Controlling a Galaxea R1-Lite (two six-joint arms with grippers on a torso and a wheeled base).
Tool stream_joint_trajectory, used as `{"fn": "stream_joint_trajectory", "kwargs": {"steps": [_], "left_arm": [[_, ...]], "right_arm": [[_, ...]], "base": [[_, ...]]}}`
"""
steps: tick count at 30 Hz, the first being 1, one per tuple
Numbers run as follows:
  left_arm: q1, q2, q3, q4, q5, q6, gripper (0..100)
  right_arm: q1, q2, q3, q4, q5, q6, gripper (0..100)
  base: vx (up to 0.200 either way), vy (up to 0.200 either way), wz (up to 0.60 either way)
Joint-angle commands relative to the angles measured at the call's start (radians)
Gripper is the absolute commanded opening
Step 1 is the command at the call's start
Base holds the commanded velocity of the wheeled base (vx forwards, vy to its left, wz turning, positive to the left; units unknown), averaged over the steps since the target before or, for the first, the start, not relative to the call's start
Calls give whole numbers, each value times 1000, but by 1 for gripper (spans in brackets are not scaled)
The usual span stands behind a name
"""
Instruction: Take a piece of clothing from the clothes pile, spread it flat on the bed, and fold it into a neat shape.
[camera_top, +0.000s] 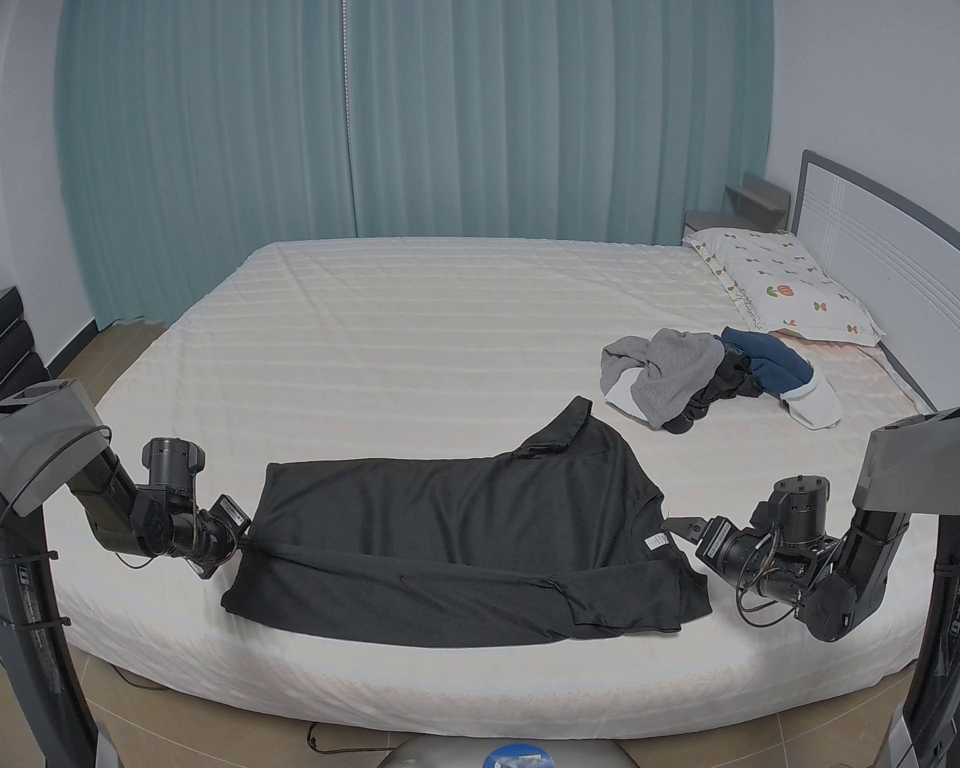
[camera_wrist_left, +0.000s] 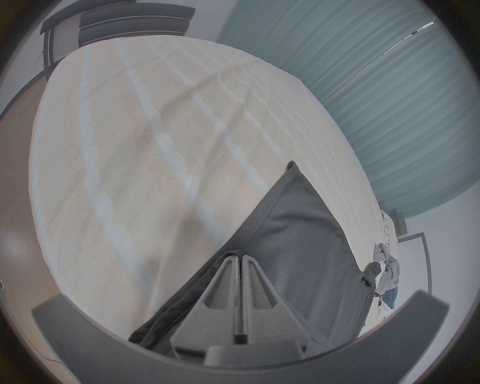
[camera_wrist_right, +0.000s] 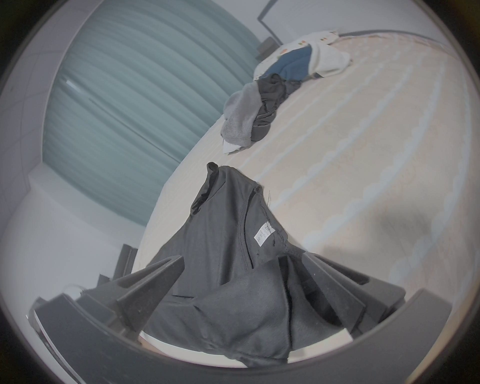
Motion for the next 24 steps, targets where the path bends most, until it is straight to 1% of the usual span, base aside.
{"fn": "stream_joint_trajectory", "kwargs": {"steps": [1, 4, 5, 6, 11, 14, 17, 21, 24], "left_arm": [[1, 15, -3, -1, 7, 0, 0], [-1, 17, -3, -1, 7, 0, 0], [-1, 17, -3, -1, 7, 0, 0], [-1, 17, -3, -1, 7, 0, 0], [-1, 17, -4, -1, 7, 0, 0], [-1, 17, -4, -1, 7, 0, 0], [-1, 17, -3, -1, 7, 0, 0], [-1, 17, -3, -1, 7, 0, 0], [-1, 17, -3, -1, 7, 0, 0]], "right_arm": [[-5, 42, -31, 7, 10, -43, 100], [-5, 57, -45, 12, 36, -74, 100], [-7, 67, -60, 21, 67, -106, 100], [-10, 67, -68, 27, 76, -115, 100], [-16, 73, -131, 124, 108, -140, 100], [-18, 97, -154, 125, 116, -193, 100], [-16, 102, -154, 125, 122, -207, 100], [-13, 105, -146, 124, 162, -215, 100], [-19, 116, -149, 122, 173, -215, 100]], "base": [[0, 0, 0], [0, 0, 0], [0, 0, 0], [0, 0, 0], [0, 0, 0], [0, 0, 0], [0, 0, 0], [0, 0, 0], [0, 0, 0]]}}
